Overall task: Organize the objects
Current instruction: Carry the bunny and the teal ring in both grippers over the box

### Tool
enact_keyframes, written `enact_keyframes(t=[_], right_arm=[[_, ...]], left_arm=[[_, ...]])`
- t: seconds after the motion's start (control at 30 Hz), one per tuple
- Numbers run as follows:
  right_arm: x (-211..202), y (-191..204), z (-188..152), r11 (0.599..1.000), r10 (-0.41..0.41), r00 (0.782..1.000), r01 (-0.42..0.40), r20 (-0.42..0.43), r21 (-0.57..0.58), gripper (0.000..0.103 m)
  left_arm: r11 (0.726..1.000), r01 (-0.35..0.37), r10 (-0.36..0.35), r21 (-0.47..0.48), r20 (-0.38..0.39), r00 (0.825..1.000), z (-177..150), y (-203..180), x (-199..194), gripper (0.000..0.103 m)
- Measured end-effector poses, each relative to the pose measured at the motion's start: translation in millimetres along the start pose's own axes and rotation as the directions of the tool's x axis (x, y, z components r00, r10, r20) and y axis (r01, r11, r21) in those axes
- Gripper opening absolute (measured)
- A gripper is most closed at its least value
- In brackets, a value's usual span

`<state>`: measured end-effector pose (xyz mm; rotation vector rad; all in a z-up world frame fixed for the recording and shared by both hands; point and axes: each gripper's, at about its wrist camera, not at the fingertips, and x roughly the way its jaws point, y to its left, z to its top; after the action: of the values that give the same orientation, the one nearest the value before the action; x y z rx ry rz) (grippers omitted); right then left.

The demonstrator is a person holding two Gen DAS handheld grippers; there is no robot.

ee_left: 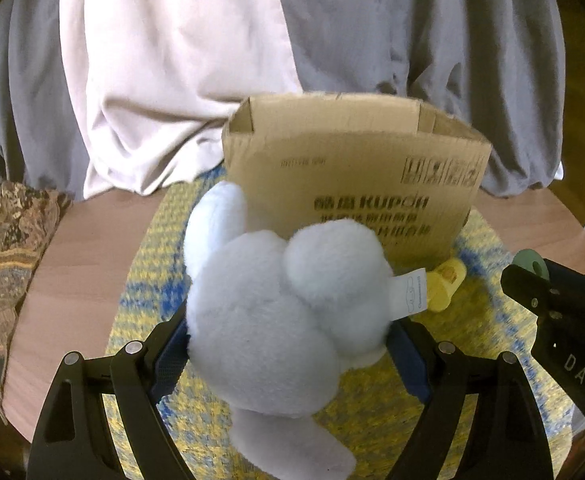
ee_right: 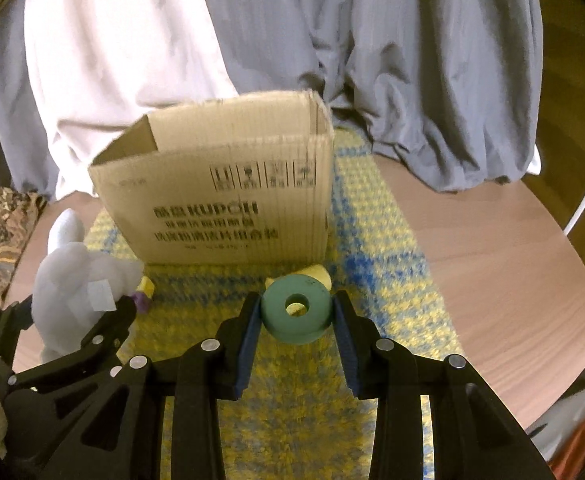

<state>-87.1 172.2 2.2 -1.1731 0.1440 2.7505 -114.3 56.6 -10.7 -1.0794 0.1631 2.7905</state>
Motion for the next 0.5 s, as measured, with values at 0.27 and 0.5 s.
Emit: enact_keyframes(t=[0.27, 0.5], right_arm=[[-23, -4, 17, 1.0, 0.0, 0.998, 0.0, 0.057, 0.003, 0.036], [-39, -3, 34, 1.0, 0.0, 0.995, 0.001, 0.096, -0.004, 0.036]], left_arm=[[1.0, 0.02, -0.021, 0.006, 0.057, 0.998, 23, -1, -20, 0.087], [0.999, 0.037, -0.038, 0.006, 0.096, 0.995, 43, -1, -31, 0.087]])
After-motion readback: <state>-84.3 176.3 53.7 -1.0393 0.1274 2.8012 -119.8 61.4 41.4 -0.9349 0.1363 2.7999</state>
